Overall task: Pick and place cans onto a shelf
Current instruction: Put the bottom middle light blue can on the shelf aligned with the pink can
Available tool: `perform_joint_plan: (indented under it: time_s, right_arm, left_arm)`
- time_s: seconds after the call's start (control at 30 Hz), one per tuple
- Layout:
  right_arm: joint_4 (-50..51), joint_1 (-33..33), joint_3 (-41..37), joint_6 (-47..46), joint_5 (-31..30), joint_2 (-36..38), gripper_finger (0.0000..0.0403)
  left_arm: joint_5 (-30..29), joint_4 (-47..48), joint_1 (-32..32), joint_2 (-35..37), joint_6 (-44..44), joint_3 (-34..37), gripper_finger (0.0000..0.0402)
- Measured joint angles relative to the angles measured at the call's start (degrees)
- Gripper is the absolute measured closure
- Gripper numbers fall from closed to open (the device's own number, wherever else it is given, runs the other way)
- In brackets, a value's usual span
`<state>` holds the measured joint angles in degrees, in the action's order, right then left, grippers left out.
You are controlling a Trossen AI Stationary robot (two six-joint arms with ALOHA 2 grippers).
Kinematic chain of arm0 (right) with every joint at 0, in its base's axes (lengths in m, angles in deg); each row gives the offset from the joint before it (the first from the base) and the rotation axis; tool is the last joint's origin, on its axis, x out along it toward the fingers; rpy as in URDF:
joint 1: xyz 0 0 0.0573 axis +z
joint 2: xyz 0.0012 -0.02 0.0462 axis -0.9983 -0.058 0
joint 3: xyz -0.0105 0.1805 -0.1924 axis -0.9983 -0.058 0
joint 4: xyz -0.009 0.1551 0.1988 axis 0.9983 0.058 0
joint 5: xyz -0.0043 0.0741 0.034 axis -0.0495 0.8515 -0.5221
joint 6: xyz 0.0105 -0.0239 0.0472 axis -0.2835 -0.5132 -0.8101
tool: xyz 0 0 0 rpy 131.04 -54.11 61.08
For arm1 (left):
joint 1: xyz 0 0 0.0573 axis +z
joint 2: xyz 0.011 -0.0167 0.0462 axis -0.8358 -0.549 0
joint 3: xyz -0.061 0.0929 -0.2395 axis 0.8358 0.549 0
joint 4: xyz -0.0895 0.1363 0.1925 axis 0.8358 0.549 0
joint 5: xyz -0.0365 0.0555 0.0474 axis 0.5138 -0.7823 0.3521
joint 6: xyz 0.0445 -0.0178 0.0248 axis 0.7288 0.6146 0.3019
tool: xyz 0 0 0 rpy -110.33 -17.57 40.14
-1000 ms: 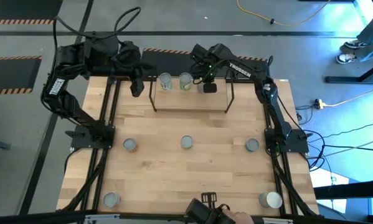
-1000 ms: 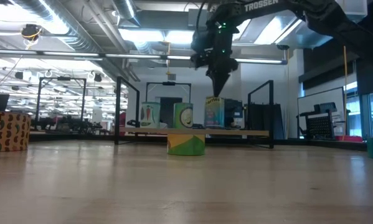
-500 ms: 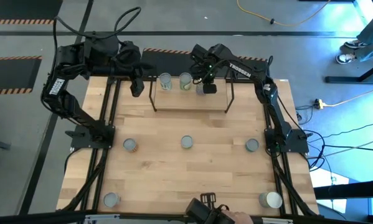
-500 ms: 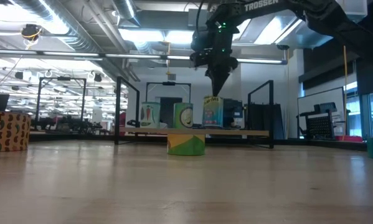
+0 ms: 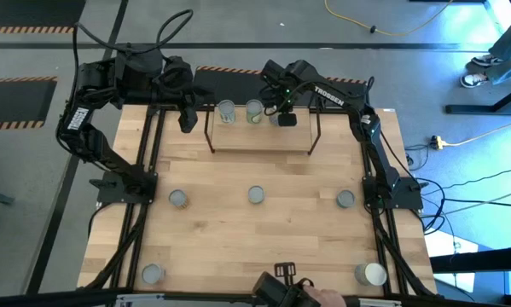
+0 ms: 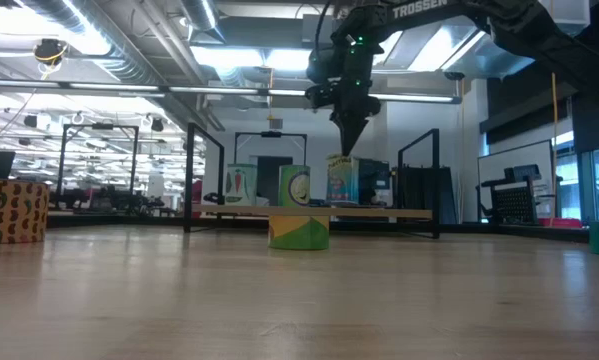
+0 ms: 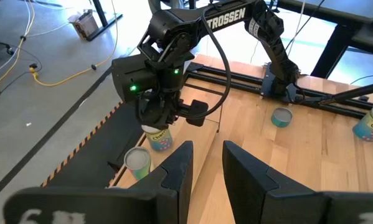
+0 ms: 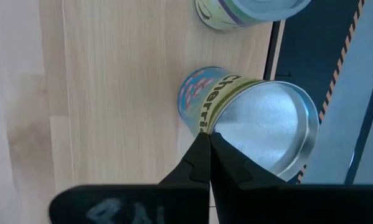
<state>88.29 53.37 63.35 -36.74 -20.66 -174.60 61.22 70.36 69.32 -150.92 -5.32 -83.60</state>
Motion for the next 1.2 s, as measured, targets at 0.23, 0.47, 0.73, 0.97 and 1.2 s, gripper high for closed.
perform_joint_plan:
  time_s: [0.23,0.47,0.73,0.97,1.2]
  right_arm:
    - [0.8,0.0,0.0,0.0,0.1,0.0,0.0402]
    - [0.8,0.0,0.0,-0.1,0.1,0.0,0.0385]
    - [0.7,0.0,0.0,-0.6,1.0,0.0,0.0387]
    - [0.5,0.0,0.0,-3.2,1.0,0.1,0.0381]
    - [0.4,0.0,0.0,-3.3,1.0,0.1,0.038]
  left_arm:
    - [0.0,0.0,0.0,0.0,0.0,0.0,0.0321]
    - [0.0,0.0,0.0,0.0,0.0,0.0,0.0321]
    - [0.0,0.0,0.0,0.0,0.0,0.0,0.0321]
    - [0.0,0.0,0.0,0.0,0.0,0.0,0.0321]
    - [0.0,0.0,0.0,0.0,0.0,0.0,0.0321]
